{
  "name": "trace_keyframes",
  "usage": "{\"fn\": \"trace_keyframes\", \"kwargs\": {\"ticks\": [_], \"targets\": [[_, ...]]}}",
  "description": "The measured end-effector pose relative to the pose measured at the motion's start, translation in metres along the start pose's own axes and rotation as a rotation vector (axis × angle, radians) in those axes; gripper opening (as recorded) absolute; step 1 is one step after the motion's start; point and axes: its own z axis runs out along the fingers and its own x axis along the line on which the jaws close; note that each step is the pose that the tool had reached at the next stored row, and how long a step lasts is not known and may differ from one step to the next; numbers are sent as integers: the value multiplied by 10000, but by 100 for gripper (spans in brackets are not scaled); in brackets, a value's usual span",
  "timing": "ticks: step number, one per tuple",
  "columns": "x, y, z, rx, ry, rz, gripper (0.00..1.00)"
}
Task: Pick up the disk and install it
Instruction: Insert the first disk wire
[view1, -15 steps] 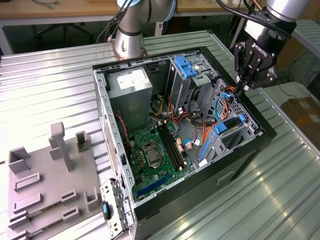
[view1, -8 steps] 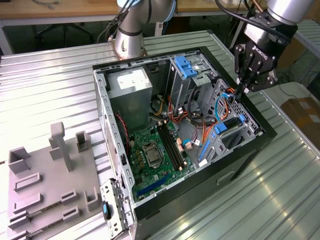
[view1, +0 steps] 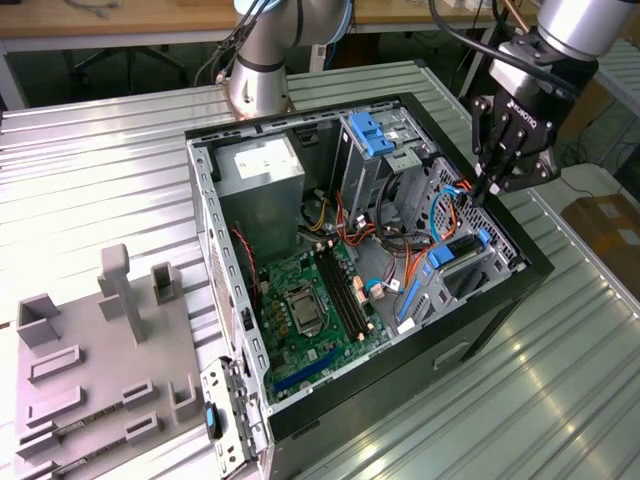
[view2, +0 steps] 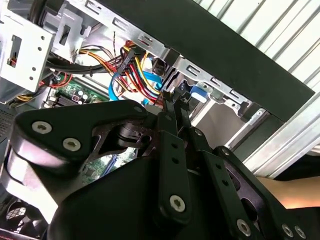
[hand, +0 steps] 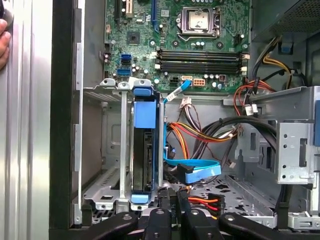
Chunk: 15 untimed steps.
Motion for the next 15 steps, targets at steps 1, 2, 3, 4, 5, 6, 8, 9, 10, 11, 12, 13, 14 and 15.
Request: {"fn": "trace_keyframes", "kwargs": {"ticks": [1,2,3,4,5,6,8,9,10,11,12,13,14,15], "targets": [[3,0,4,0,2,57,17],[3,0,8,0,3,155,17],[5,0,13,-1,3,270,17],[7,0,19,-1,3,414,17],[7,1,23,-1,6,567,17],[7,1,28,-2,8,764,17],[36,5,41,-2,6,814,17],[65,6,46,-2,3,816,17],[93,7,47,-2,1,816,17],[111,11,49,-2,-3,817,17],[117,26,52,-2,-8,819,17],[118,47,54,-3,-12,816,17],[118,88,57,-2,-11,817,17],[118,92,59,-2,-11,816,17]]}}
